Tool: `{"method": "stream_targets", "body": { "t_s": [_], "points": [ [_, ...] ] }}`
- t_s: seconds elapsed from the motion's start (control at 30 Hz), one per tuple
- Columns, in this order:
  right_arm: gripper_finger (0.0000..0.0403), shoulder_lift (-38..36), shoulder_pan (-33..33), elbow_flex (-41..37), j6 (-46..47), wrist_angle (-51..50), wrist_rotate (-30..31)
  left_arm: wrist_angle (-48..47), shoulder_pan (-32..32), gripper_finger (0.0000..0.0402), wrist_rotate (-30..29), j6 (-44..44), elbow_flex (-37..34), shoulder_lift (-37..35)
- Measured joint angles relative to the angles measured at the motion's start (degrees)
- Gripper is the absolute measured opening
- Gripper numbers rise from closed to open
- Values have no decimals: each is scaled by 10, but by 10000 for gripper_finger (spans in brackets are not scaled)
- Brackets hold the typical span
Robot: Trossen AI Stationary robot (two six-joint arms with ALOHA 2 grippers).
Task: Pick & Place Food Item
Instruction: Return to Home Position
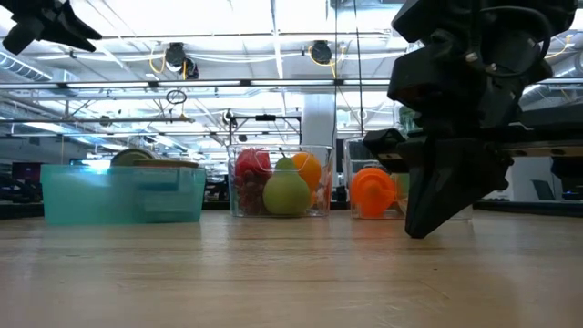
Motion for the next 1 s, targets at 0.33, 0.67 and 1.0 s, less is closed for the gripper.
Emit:
{"method": "stream_targets", "body": {
  "t_s": [0.33,0.67,1.0],
  "points": [
    [0,0,-5,0,2,1,-2,0,0,0,-11,-10,0,0],
    [0,0,-5,0,2,1,0,0,0,0,3,-23,0,0],
    [0,0,-5,0,2,1,0,0,0,0,3,-28,0,0]
  ]
}}
